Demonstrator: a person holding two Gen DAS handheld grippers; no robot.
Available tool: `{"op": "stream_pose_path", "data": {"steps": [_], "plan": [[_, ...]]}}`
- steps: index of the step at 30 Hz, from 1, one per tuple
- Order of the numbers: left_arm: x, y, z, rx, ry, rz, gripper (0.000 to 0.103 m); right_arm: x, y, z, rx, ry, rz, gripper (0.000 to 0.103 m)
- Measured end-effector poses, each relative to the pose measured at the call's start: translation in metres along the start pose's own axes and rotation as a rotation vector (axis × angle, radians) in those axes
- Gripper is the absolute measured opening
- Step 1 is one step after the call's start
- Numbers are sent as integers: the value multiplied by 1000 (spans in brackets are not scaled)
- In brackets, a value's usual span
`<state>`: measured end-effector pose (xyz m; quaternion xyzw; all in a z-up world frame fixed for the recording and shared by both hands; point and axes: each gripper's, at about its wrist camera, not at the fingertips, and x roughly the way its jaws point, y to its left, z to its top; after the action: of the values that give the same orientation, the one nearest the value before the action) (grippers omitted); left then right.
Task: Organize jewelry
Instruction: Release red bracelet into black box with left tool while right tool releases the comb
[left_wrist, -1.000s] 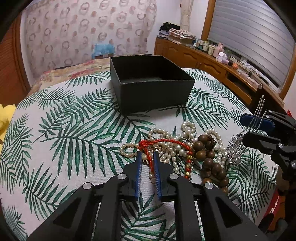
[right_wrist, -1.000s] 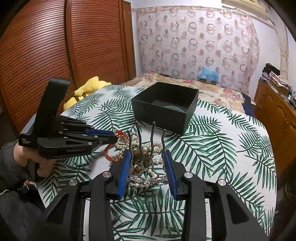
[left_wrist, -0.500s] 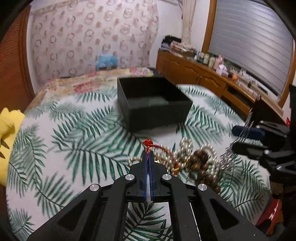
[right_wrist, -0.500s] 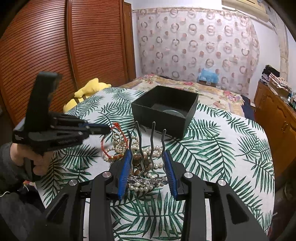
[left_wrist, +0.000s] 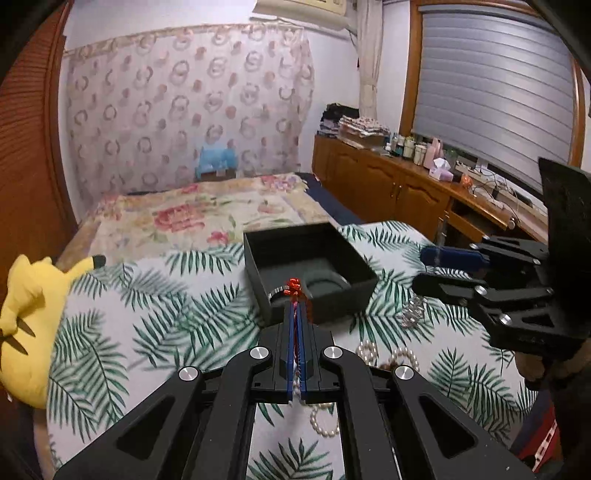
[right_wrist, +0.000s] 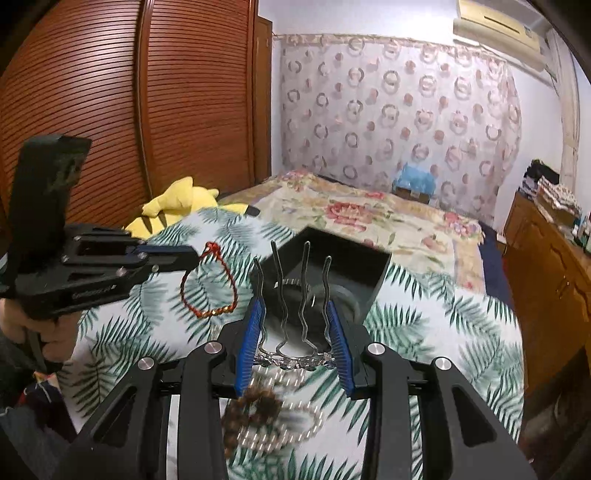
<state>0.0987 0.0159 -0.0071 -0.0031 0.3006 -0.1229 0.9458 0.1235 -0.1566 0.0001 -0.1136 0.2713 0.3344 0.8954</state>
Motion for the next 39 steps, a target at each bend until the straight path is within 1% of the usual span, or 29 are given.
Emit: {"op": "stream_pose_path", "data": {"steps": [4, 9, 15, 20, 24, 26, 28, 31, 35, 39], "plan": [[-1, 2, 14, 13, -22, 12, 1, 13, -10, 22, -1, -11, -12, 39], [-1, 5, 30, 18, -44, 23, 1, 43, -30, 37, 33, 23, -15, 39], [7, 9, 40, 14, -45, 30, 1, 82, -43, 34, 79, 108, 18, 39], [15, 8, 43, 21, -34, 32, 1, 105, -46, 24, 119, 207, 72, 40], [24, 5, 47, 29, -21, 37, 1, 119, -48, 20, 135, 243, 55, 42], [28, 5, 48, 28, -15, 39, 1, 121, -51, 21, 146, 239, 50, 45], [32, 5, 49, 28, -11, 42, 1, 118, -54, 23, 162, 219, 55, 61], [38, 4, 51, 26, -3, 45, 1, 107, -59, 24, 169, 182, 61, 62], [49, 2, 53, 30, 12, 52, 1, 95, -70, 23, 177, 150, 41, 62], [55, -2, 55, 35, 16, 50, 1, 72, -80, 23, 187, 100, 41, 62]]}}
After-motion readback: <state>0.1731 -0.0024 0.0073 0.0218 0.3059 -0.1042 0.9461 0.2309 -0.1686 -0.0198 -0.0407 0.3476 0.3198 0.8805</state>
